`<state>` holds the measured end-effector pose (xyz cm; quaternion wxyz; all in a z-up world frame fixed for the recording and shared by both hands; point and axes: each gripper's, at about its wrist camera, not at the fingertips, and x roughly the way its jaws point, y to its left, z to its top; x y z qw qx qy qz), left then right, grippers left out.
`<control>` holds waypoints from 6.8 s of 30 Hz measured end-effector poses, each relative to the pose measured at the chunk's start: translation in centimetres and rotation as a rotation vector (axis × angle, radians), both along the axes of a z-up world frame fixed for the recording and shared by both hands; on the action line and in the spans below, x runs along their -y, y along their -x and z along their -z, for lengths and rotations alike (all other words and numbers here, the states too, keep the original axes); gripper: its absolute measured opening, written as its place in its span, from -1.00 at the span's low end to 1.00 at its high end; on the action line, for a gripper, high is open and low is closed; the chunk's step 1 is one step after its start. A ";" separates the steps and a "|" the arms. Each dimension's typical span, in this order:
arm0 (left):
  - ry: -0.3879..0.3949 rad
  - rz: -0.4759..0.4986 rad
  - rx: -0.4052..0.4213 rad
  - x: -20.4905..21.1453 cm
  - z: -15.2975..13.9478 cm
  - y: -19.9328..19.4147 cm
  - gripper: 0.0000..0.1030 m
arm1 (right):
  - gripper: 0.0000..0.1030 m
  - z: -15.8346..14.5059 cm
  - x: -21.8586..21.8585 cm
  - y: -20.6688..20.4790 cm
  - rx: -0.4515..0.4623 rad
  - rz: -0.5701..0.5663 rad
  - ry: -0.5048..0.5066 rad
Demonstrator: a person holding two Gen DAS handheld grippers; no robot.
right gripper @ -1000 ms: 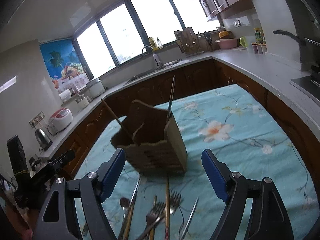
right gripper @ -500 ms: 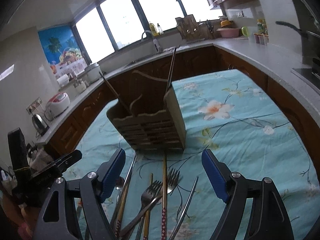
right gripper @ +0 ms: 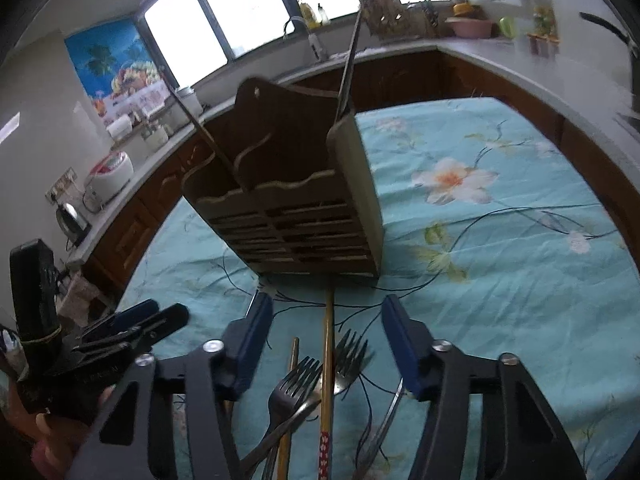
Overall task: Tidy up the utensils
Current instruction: 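Grasp a thin metal chopstick with the left tool while the right tool grasps a wooden chopstick, then lift both held chopsticks and carry them above the wooden holder, then lower both chopsticks into the holder and open both tools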
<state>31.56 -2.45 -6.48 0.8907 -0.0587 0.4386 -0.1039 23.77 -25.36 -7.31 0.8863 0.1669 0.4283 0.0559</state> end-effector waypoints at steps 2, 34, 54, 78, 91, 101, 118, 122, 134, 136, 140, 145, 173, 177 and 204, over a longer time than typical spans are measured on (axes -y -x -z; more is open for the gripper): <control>-0.005 0.014 -0.019 0.5 0.6 -1.0 0.22 | -0.20 0.7 -0.6 -1.0 -0.023 -0.020 0.006; -0.011 0.092 -0.076 2.6 4.2 -5.0 -0.91 | -0.90 4.5 -2.1 -3.7 -0.143 -0.065 0.087; 0.114 0.067 0.046 -2.0 -3.4 3.0 -0.93 | -0.90 -4.5 -0.9 2.7 0.041 -0.052 0.016; 0.147 0.027 0.184 -5.5 -9.1 11.2 -0.93 | -0.90 -9.0 -2.8 5.9 0.155 -0.034 0.046; 0.180 0.000 0.270 -7.3 -11.6 12.9 -0.93 | -0.90 -10.5 -2.5 6.7 0.209 -0.021 0.045; 0.225 -0.020 0.325 -8.0 -12.3 13.0 -0.94 | -0.90 -12.1 -1.4 6.7 0.276 0.020 0.042; 0.275 -0.029 0.407 -8.6 -13.6 11.3 -0.94 | -0.90 -14.6 0.3 4.9 0.390 0.081 0.028; 0.286 -0.026 0.423 -8.6 -13.7 10.8 -0.94 | -0.90 -15.0 0.7 4.4 0.412 0.091 0.022; 0.331 -0.035 0.491 -8.7 -14.0 7.3 -0.94 | -0.90 -16.7 2.4 2.5 0.489 0.135 0.013; 0.331 -0.037 0.506 -8.6 -14.1 6.6 -0.94 | -0.90 -17.0 2.8 2.1 0.506 0.148 0.012; 0.332 -0.045 0.541 -8.2 -14.3 4.9 -0.94 | -0.90 -17.7 3.4 1.1 0.539 0.170 0.016; 0.329 -0.064 0.572 -7.7 -13.3 2.7 -0.94 | -0.90 -18.1 4.1 -0.5 0.574 0.198 0.018; 0.257 -0.055 0.370 -2.5 -4.6 -7.2 -0.93 | -0.89 -8.1 4.5 -6.5 0.368 0.192 -0.044; 0.244 -0.058 0.356 -2.3 -4.9 -7.8 -0.93 | -0.88 -7.4 4.4 -7.0 0.334 0.180 -0.045; 0.221 -0.070 0.315 -2.6 -5.7 -7.5 -0.08 | 0.04 -7.0 5.2 -6.4 0.292 0.196 -0.096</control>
